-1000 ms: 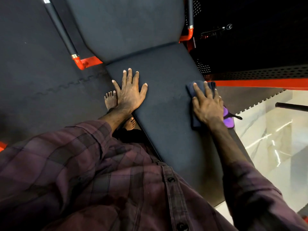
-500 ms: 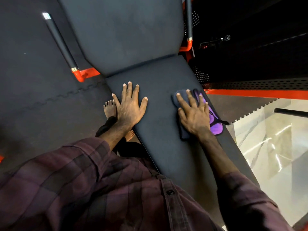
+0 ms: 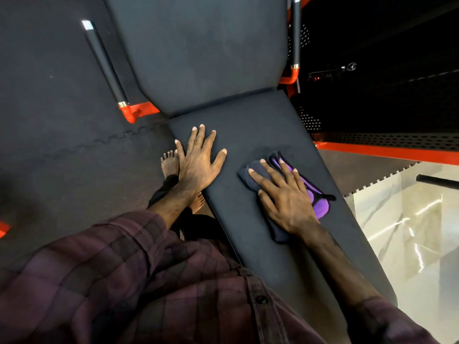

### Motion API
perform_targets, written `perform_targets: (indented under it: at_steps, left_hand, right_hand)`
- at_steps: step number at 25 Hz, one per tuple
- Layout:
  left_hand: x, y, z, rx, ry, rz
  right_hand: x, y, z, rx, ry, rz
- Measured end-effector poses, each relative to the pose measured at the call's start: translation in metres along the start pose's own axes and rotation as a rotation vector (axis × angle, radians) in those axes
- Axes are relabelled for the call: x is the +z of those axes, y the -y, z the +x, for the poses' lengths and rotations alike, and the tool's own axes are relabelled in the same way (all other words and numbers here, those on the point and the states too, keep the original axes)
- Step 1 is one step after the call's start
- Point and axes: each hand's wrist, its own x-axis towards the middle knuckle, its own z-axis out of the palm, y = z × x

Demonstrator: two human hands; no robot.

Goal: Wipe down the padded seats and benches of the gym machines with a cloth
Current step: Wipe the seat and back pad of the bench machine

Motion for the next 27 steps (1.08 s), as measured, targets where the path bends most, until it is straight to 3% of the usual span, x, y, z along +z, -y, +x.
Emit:
perform_targets:
  at_steps: [4,9,13,15,18,19,23,27]
  left_hand:
    - [0.003,0.022,0.015,0.043,-0.041,-0.008]
    - [0.009,0.047,0.030,0.010,-0.033,0.044]
    - [0.012,0.047,0.031,0.013,-0.034,0.068]
    - [0.006,0.044,0.030,0.057,-0.031,0.069]
    - [-0.003,0.044,0.030,0.104,-0.039,0.065]
    - [-0.003,0.044,0.032,0.108,-0.035,0.055]
    - [0.000,0.046,0.031,0.097,-0.040,0.036]
    - [-0.002,0.052,0.034,0.079,-0.021,0.009]
  right_hand:
    - [-0.002,0.038,0.057,0.342,-0.008,0.035]
    - [0.008,0.044,0.011,-0.073,-0.027,-0.015]
    - [0.008,0.073,0.059,0.273,-0.022,-0.012]
    - [0.017,0.100,0.057,0.163,-0.026,-0.034]
    - [0.018,0.075,0.024,-0.136,-0.028,-0.033]
    - [0.014,0.063,0.025,-0.138,-0.046,-0.041]
    - [0.015,0.092,0.067,0.186,-0.017,-0.037]
    - [0.017,0.077,0.025,-0.189,-0.009,-0.025]
